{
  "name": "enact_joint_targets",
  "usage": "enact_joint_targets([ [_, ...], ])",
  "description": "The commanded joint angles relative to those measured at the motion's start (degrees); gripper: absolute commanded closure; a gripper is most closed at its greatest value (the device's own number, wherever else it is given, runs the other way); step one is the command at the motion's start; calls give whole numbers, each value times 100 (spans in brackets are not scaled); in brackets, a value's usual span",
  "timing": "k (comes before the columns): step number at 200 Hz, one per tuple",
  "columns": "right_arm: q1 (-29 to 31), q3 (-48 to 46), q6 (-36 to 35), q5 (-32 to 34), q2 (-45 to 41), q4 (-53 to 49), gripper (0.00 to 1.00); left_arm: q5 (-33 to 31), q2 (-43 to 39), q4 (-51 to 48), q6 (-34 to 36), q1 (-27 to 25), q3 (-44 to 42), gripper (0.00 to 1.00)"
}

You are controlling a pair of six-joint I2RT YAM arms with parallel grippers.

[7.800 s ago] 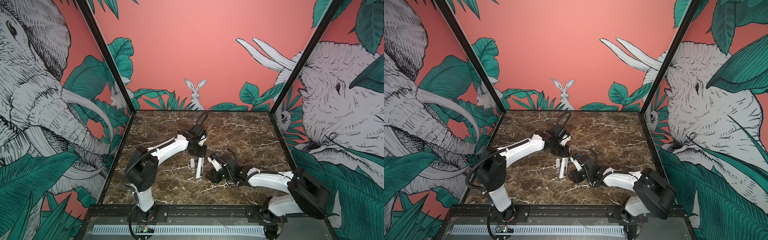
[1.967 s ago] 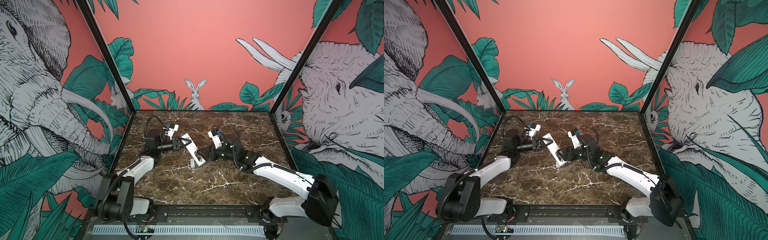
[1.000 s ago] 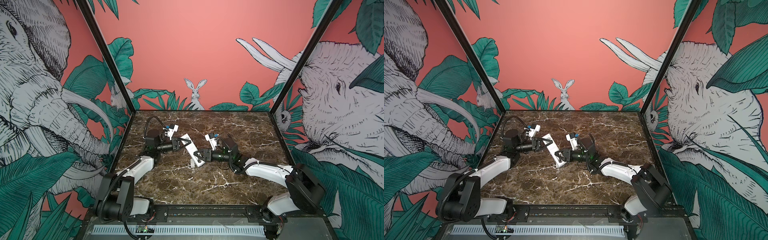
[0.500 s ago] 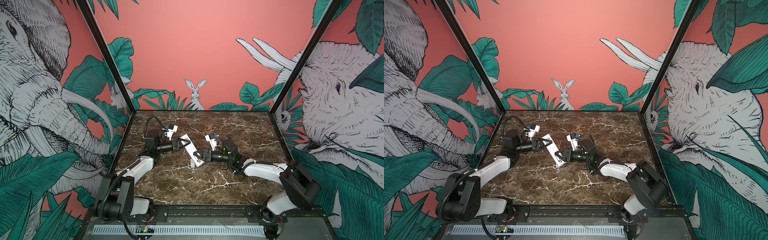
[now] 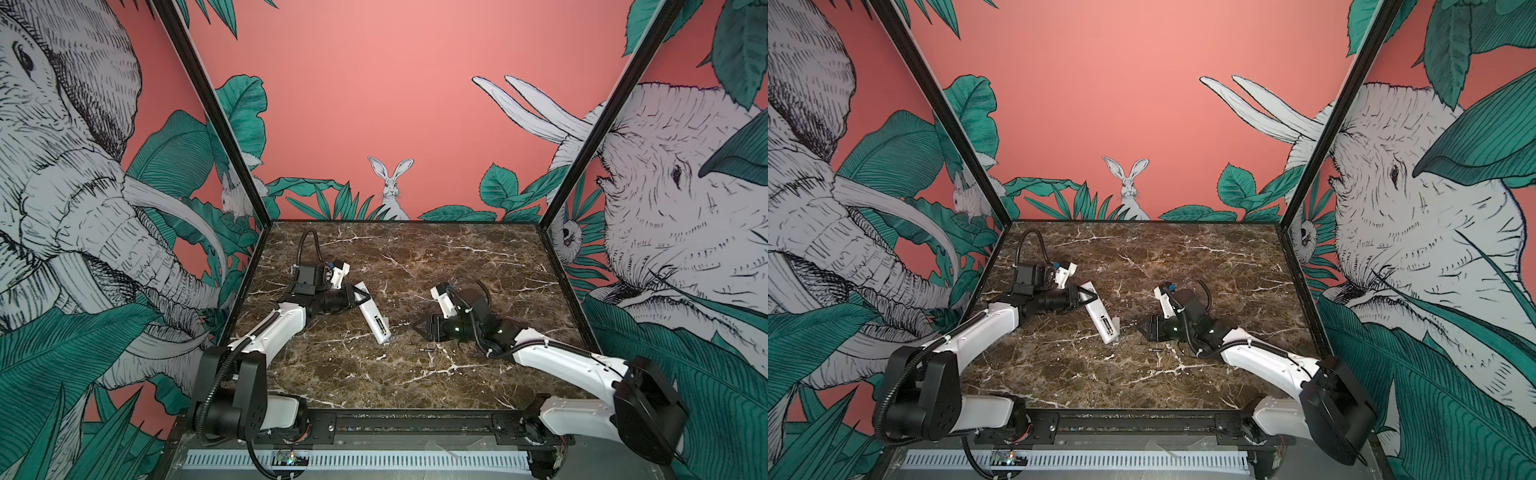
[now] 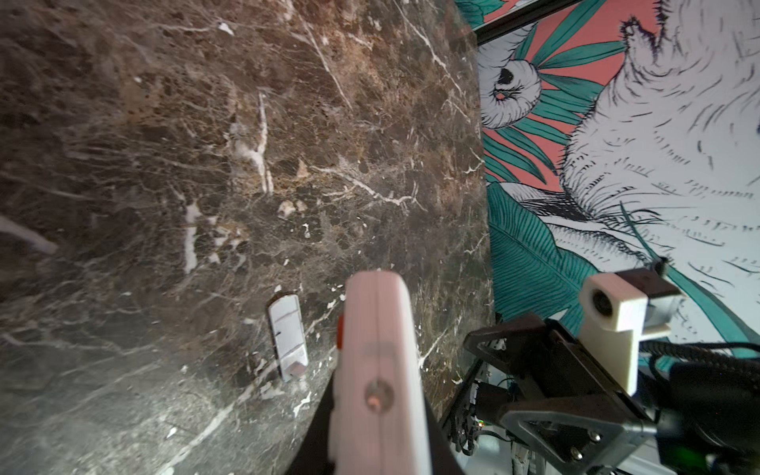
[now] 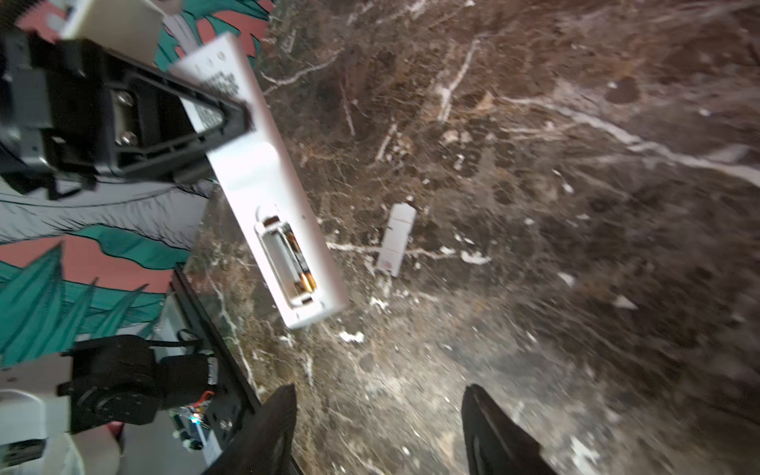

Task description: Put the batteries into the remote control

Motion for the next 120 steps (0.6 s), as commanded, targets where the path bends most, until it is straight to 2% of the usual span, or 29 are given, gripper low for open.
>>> enact_joint_targets([
  [1,174,-10,-636,676,-36,-1439,37,-61,66,-262,230,41,187,100],
  [27,397,419,-1318,1000,282,-2242,42,30,78,-130,175,43,154,100],
  [59,416,1048,-2214,1079,930,-2843,46,88,-35,-176,211,44,126,100],
  [120,442,1978,-3738,628,1988,-3561,50,161,-233,-200,250,52,-11,100],
])
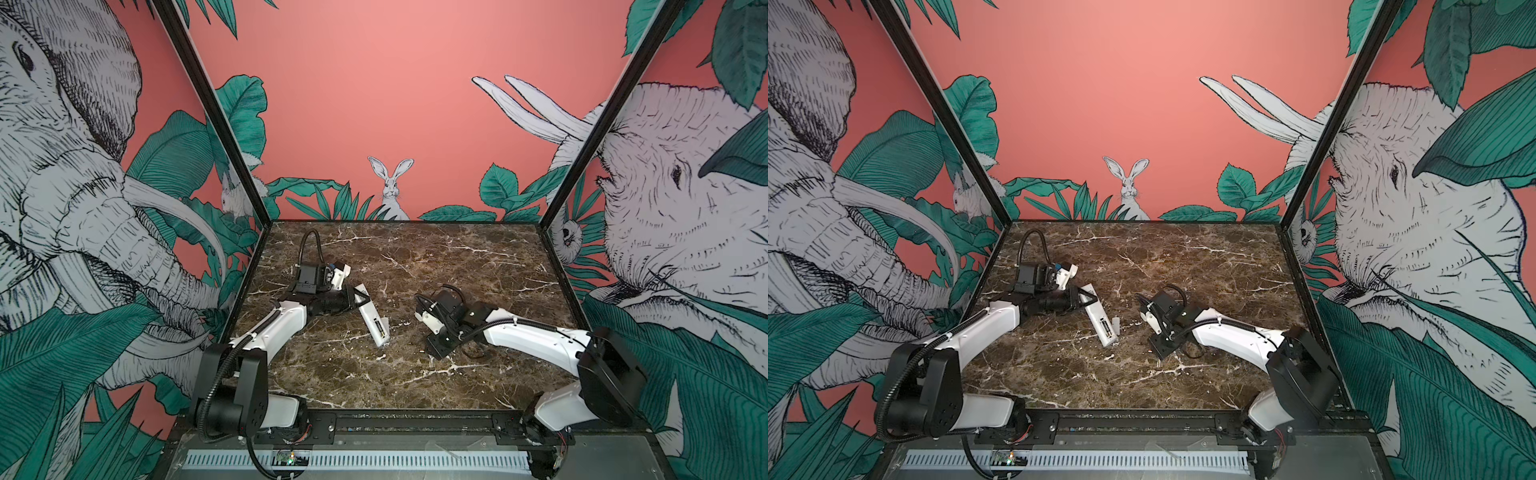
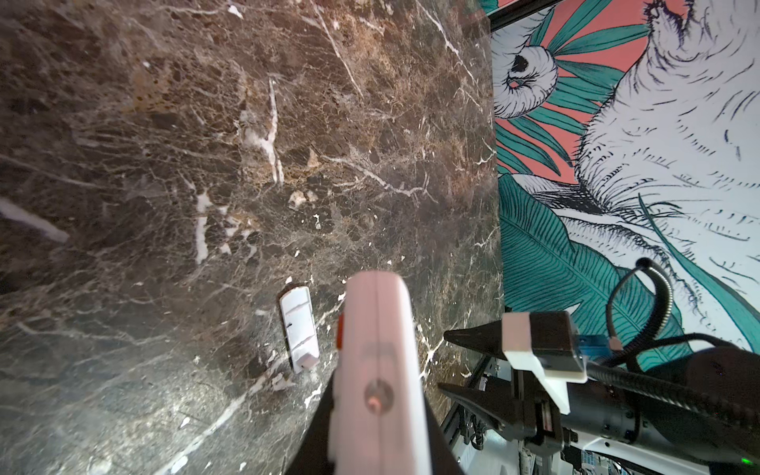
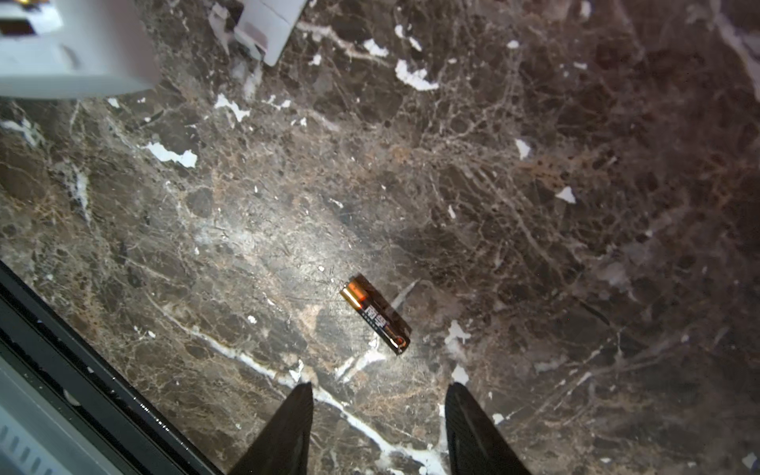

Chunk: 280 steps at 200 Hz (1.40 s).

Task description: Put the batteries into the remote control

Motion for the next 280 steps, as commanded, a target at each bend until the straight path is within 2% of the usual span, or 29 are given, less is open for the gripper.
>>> enact_joint_targets([
  [1,48,294,-897,-158,258,-551,50,155,-236,-64,91,56,-24,100],
  [34,79,541,-1386,-218,655,-670,54,176,-296,-73,126,77,-24,100],
  [88,182,751,-1681,46,1226,-755,61,229,-345,-64,129,186,-101,100],
  [149,285,812,-1675,456,1386,-667,70,273,-314,7,93,235,-113,100],
  [211,365,911,-1653,472,1584,-608,73,317,-339,31,60,241,-145,100],
  [229,389,960,-1614,510,1670,-641,77,317,-382,24,70,244,-169,100],
  [280,468,910,-1446,673,1251,-523,83,410,-445,264,-60,243,-293,100],
])
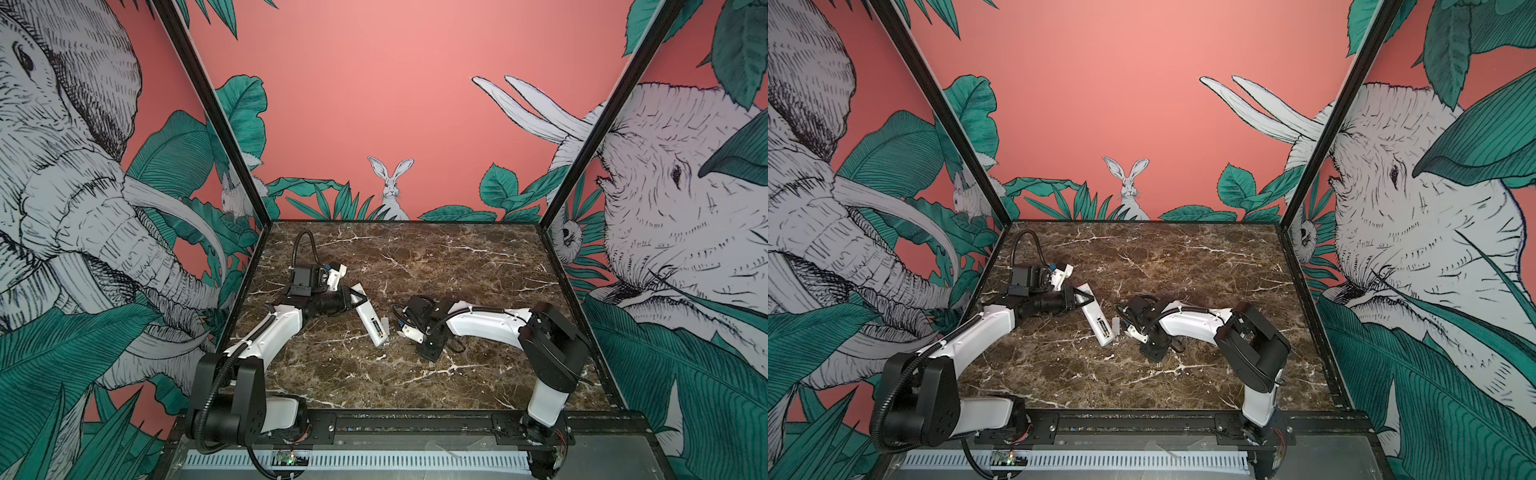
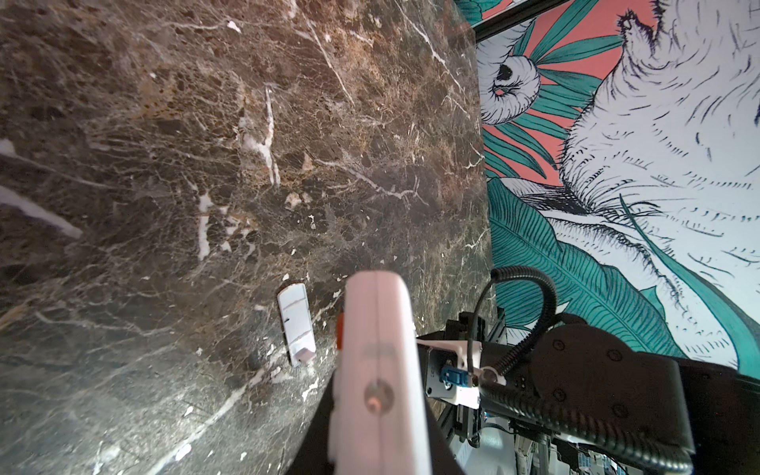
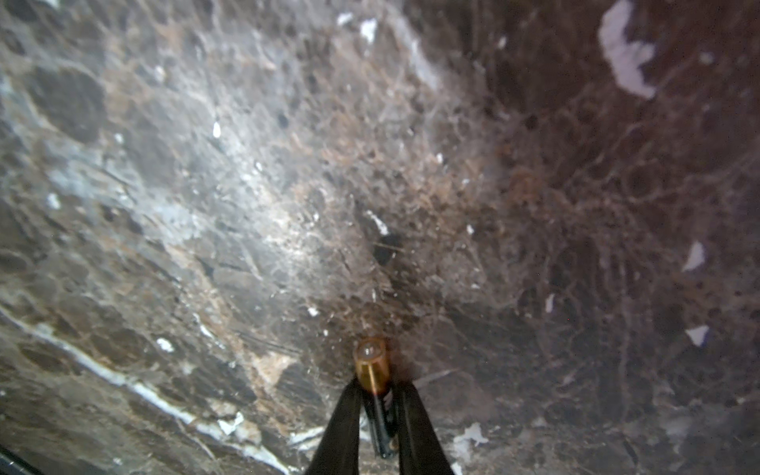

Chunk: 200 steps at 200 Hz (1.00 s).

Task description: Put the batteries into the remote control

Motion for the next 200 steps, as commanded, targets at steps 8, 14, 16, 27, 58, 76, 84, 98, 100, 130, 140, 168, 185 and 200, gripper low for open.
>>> enact_joint_targets([
  [8,42,-1,169,91,-453,78,84,238,-215,341,-151,38,-177,100],
  [14,36,-32,208,78,-542,144,85,251,-228,401,-199,38,-199,100],
  [16,36,-43,224,68,-582,173,85,255,-236,423,-213,35,-206,100],
  [27,36,-80,307,-6,-747,282,86,285,-269,546,-264,36,-252,100],
  [58,20,-222,633,-291,-1074,652,86,333,-381,869,-421,31,-405,100],
  [76,14,-371,774,-288,-1076,830,80,364,-413,857,-403,27,-407,100],
  [84,16,-419,774,-318,-1078,804,76,359,-425,846,-399,32,-405,100],
  [98,17,-506,761,-275,-1004,747,70,363,-463,829,-391,29,-400,100],
  [100,27,-519,767,-260,-988,737,69,364,-463,829,-386,33,-397,100],
  [130,23,-642,850,2,-787,576,62,373,-452,829,-381,33,-374,100],
  [140,25,-655,869,51,-704,570,61,381,-453,839,-395,28,-374,100],
  [168,19,-531,899,164,-380,490,63,406,-428,877,-416,33,-361,100],
  [185,24,-506,878,173,-252,539,69,412,-429,862,-408,25,-361,100],
  [200,27,-469,878,259,-157,534,74,416,-424,871,-408,35,-366,100],
])
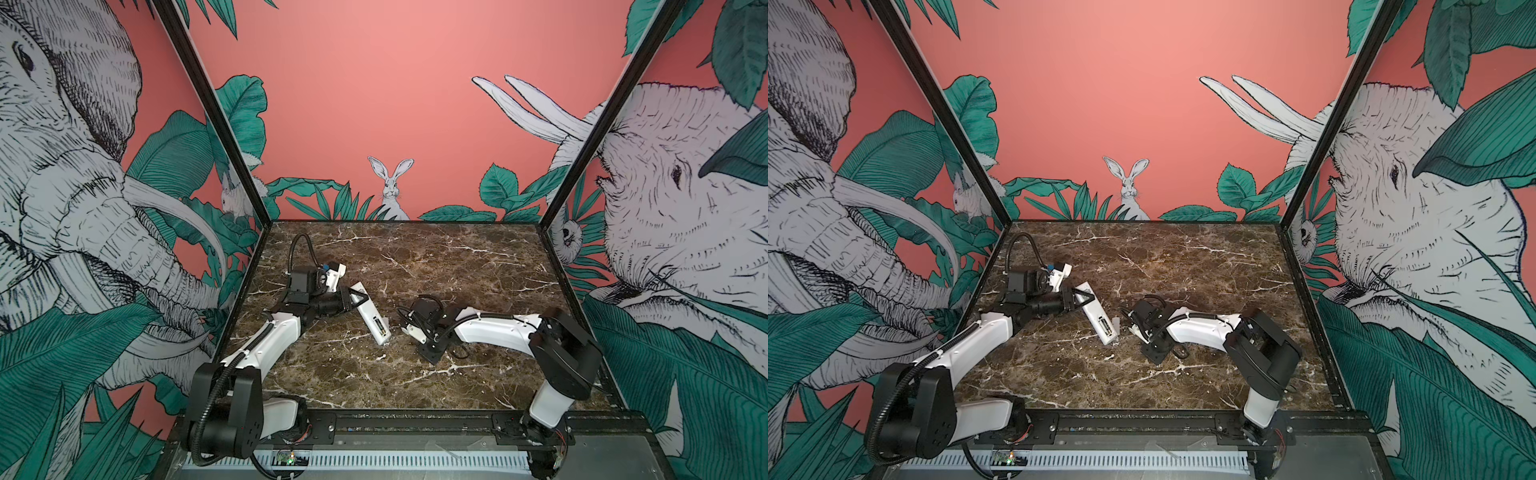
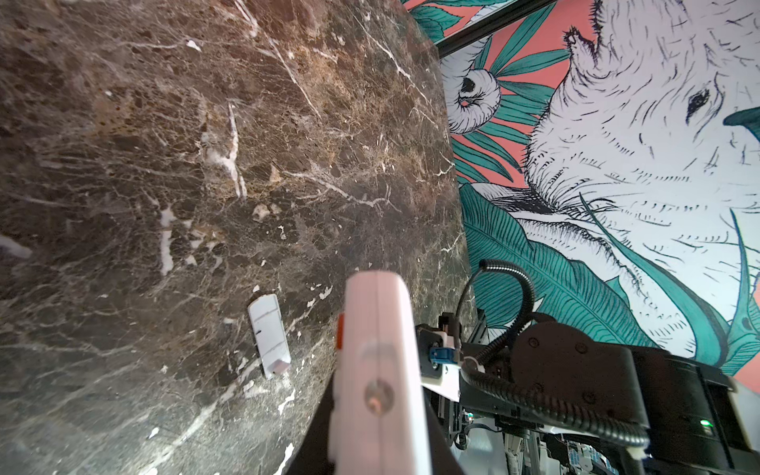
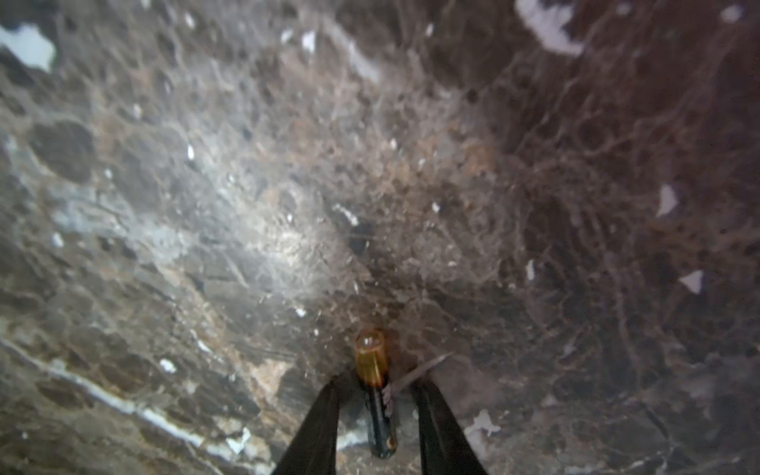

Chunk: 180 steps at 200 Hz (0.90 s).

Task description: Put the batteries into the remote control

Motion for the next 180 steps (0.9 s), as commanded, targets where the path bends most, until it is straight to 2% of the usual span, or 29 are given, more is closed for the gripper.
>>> enact_joint_targets([
  [1,19,84,11,194,214,-140,75,134,-124,166,-28,26,-7,100],
  [32,22,116,18,204,176,-107,87,131,-125,158,-23,20,-17,100],
  [88,22,59,222,1,-811,232,91,170,-66,631,-294,16,-148,100],
  [112,8,-78,550,-375,-1469,898,91,197,-84,812,-378,-26,-225,100],
  [149,29,-410,1321,-1018,-2121,2568,91,426,-126,1231,-586,-89,-314,100],
  [180,127,-649,1595,-1109,-2283,3684,90,852,-92,2117,-1212,-89,-468,100],
])
